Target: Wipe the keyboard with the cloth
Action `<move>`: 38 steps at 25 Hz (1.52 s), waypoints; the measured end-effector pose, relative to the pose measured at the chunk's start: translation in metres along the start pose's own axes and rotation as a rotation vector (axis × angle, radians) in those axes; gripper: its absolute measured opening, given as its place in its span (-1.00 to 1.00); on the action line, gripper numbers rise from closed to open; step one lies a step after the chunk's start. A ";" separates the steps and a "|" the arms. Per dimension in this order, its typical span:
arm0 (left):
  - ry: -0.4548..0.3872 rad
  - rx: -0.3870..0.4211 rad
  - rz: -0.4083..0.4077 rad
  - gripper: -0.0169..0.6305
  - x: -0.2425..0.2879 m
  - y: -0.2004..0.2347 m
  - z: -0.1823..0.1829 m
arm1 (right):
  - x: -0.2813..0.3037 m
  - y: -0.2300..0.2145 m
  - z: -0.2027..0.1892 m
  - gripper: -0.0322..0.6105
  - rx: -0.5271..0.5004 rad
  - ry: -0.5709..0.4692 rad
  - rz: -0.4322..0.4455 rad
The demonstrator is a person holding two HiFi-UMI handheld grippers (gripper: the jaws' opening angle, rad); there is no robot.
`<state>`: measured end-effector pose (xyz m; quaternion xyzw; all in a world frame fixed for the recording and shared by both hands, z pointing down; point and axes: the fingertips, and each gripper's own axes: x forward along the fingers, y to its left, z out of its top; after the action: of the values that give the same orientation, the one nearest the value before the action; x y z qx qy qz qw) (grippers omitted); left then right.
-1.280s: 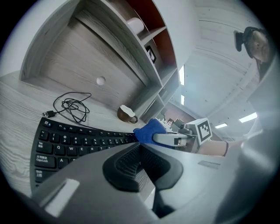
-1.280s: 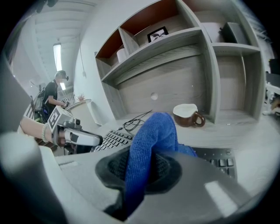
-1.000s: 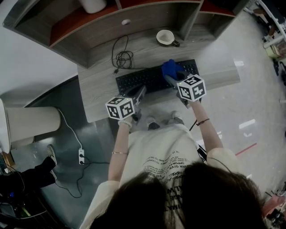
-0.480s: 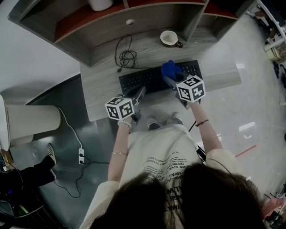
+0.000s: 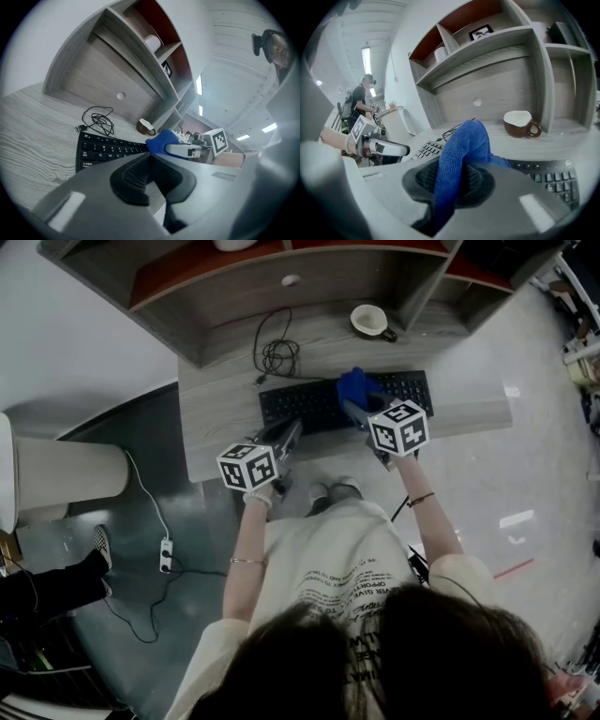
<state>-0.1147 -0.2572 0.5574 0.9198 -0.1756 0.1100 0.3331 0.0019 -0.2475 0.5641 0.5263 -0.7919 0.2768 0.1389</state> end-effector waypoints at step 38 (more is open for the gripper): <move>-0.130 -0.081 0.219 -0.96 -0.038 0.018 0.008 | 0.044 0.051 0.012 -0.74 -0.075 0.082 0.278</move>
<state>-0.1559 -0.2662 0.5493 0.8861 -0.3006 0.0788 0.3438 -0.0620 -0.2729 0.5619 0.3945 -0.8604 0.2850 0.1510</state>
